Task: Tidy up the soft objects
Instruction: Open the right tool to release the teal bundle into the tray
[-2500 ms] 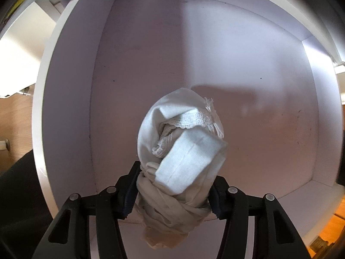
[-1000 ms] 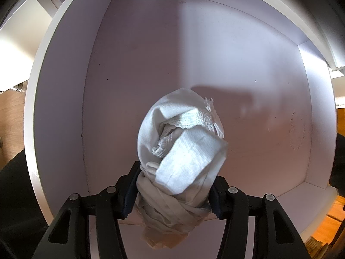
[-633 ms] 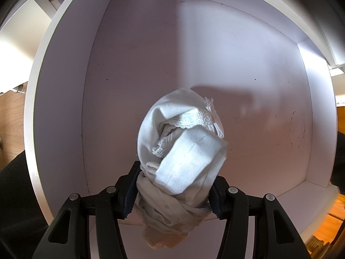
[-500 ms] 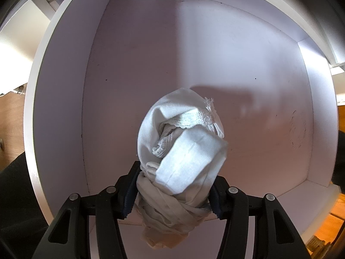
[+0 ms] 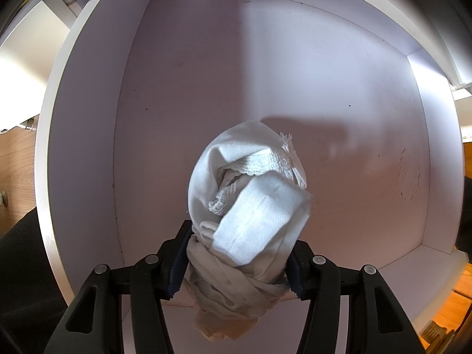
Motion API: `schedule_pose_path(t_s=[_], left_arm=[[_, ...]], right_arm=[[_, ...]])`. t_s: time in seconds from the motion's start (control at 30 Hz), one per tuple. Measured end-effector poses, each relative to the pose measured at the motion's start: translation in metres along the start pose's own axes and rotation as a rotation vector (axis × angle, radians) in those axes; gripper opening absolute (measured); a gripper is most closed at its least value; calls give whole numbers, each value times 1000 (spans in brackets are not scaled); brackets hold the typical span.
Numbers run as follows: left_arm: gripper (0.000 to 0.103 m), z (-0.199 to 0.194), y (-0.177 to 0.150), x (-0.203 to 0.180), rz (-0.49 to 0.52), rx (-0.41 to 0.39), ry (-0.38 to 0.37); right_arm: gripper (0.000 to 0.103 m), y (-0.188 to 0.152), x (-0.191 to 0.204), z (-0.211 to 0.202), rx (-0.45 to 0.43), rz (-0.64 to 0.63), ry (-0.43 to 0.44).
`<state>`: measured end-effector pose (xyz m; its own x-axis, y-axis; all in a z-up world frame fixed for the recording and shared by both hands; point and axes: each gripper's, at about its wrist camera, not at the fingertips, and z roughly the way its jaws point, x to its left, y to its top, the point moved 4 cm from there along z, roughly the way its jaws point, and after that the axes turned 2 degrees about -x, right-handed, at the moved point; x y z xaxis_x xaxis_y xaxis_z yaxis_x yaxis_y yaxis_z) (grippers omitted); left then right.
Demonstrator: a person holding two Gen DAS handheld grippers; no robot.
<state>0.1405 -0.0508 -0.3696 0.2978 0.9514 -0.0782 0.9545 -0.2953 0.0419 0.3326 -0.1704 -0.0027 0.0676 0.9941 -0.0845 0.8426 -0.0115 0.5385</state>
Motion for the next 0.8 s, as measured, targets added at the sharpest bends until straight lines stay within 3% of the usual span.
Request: schedule_pose_path(t_s=[0.27,0.47,0.8], left_arm=[[56,-2,0,-1,5,-1,8],[56,-2,0,0,2,0,6],[56,-5,0,7,-29,-16,-16]], right_arm=[[43,-13,-2,-13,-27,-17,18],[43,-27,-11,-30,-71,7,96],[43,-81,-39,-58,-138,21,156]])
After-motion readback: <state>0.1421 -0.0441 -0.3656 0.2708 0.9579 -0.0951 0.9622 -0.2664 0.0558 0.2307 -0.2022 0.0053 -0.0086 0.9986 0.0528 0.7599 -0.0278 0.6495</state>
